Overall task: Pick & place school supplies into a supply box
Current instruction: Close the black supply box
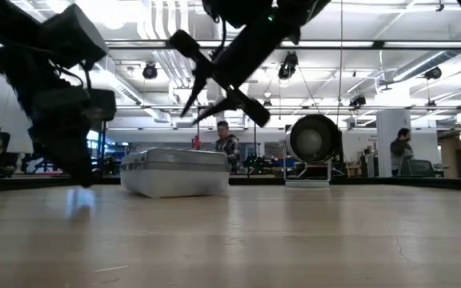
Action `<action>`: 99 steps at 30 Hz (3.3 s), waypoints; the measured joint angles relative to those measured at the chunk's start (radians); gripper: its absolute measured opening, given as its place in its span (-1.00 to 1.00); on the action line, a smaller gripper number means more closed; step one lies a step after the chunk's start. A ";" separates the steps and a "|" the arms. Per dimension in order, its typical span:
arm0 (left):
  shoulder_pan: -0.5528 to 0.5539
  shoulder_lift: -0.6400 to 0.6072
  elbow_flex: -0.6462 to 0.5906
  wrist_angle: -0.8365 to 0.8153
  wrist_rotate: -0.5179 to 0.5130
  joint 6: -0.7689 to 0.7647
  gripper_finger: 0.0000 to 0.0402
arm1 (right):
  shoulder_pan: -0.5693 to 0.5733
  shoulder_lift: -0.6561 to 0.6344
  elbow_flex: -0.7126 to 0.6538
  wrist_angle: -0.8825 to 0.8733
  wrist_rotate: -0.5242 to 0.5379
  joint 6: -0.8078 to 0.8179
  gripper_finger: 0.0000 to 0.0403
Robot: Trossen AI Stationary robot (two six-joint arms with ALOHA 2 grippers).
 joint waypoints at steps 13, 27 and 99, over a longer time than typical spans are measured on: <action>0.026 -0.124 -0.078 0.166 -0.166 -0.110 -0.52 | -0.004 0.166 0.120 -0.019 -0.090 -0.007 -0.60; 0.027 -0.161 -0.243 0.273 -0.251 -0.361 -0.52 | 0.014 0.192 0.146 -0.026 -0.077 -0.005 -0.62; 0.060 0.044 -0.278 0.690 -0.335 -0.445 -0.54 | 0.025 0.189 0.144 -0.046 -0.131 -0.022 -0.64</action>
